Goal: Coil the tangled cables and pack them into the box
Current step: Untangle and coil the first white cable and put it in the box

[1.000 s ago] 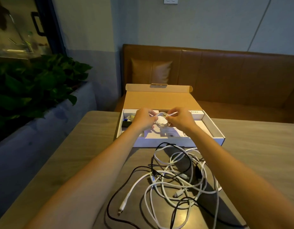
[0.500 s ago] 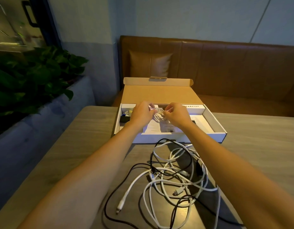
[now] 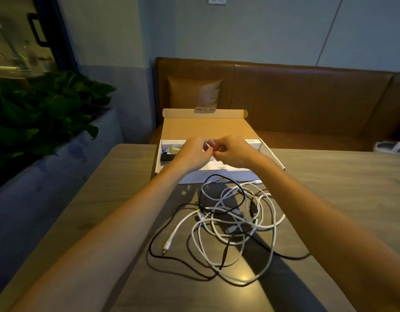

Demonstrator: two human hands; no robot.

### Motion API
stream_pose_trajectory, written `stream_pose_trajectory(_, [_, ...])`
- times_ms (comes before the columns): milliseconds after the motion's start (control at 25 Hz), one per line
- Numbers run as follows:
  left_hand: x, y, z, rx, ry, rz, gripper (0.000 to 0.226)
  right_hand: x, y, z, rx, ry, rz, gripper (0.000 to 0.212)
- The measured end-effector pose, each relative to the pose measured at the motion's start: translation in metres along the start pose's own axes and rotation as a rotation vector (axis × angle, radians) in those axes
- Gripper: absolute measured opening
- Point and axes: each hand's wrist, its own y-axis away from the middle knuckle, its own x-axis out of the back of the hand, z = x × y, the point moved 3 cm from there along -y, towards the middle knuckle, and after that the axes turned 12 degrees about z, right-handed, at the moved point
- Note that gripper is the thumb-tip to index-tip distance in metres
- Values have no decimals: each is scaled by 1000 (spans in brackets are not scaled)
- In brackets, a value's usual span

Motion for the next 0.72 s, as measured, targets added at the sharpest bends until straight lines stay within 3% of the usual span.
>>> stream_pose_trajectory(200, [7,42,10,-95,32,-128,19,-1,46,-7,43,118,-229,28])
stream_pose_trajectory(480, [14,84,-6,-33,202,-181,19,14,81,-5,63,-26,-165,21])
stream_pose_trajectory(600, [23,96,-11,-23,253,-268,16,18,83,11,-153,-181,-136,28])
stream_pose_trajectory(720, [24,108,-12,1,220,-437,17,6,80,34,-337,31,-117,33])
